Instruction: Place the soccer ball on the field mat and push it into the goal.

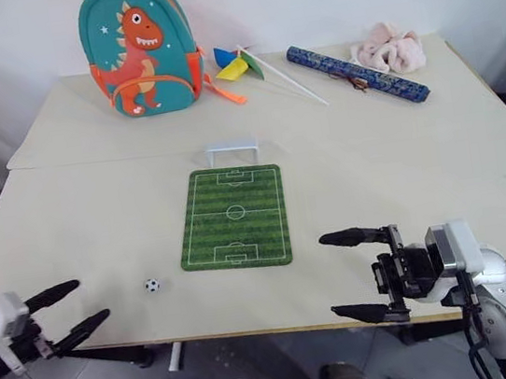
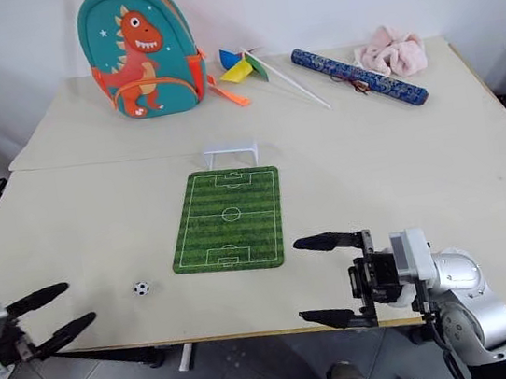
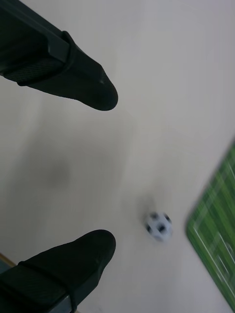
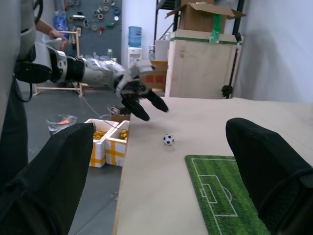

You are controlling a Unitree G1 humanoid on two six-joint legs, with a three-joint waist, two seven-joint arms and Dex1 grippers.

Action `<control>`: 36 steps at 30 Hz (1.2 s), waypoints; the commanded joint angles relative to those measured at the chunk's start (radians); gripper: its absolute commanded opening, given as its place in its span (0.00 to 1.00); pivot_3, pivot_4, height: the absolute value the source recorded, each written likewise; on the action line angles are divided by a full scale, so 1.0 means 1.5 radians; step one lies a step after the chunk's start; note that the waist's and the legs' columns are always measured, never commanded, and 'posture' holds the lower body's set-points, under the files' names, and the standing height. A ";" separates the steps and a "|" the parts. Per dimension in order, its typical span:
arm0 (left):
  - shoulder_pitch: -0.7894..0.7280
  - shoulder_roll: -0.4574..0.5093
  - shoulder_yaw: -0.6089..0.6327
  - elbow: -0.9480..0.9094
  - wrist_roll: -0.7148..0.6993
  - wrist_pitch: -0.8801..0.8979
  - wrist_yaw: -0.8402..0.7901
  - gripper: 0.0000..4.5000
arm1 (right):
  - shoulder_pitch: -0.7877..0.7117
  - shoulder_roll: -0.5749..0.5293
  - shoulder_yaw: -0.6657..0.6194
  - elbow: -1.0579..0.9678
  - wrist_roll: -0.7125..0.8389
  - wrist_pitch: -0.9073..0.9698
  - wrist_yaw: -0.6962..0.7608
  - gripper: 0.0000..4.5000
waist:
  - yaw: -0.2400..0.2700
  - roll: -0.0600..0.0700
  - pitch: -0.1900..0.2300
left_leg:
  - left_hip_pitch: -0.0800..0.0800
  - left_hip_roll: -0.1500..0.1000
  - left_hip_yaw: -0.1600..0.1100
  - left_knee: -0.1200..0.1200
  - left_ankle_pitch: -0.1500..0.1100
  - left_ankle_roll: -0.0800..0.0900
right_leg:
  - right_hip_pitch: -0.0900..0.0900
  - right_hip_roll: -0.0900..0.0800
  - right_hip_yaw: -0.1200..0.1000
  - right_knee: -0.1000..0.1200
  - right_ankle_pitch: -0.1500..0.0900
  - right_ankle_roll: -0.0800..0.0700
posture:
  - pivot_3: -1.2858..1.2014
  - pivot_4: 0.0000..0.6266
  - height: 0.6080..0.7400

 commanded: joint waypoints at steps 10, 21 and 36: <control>-0.066 -0.029 -0.106 -0.015 0.046 -0.021 -0.005 0.99 | -0.011 0.006 0.001 0.014 -0.017 -0.012 0.001 1.00 | -0.003 0.000 0.000 | 0.000 -0.002 0.001 -0.001 0.000 0.000 | -0.001 0.001 0.000 0.000 0.000 0.000 | 0.52 0.24 1.00; -0.090 -0.036 -0.143 0.011 0.063 -0.028 -0.015 0.67 | -0.006 0.005 0.003 0.001 -0.030 -0.004 -0.022 1.00 | -0.003 0.000 0.000 | 0.000 -0.002 0.001 -0.001 0.000 0.000 | -0.001 0.001 0.000 0.000 0.000 0.000 | 0.52 0.24 1.00; -0.152 -0.034 -0.152 -0.109 -0.029 0.113 -0.012 0.19 | 0.029 0.005 -0.045 0.051 -0.036 -0.050 -0.028 1.00 | 0.000 0.000 0.000 | 0.000 -0.002 0.001 0.000 0.000 0.000 | -0.001 0.001 0.000 0.001 0.000 0.000 | 0.52 0.24 1.00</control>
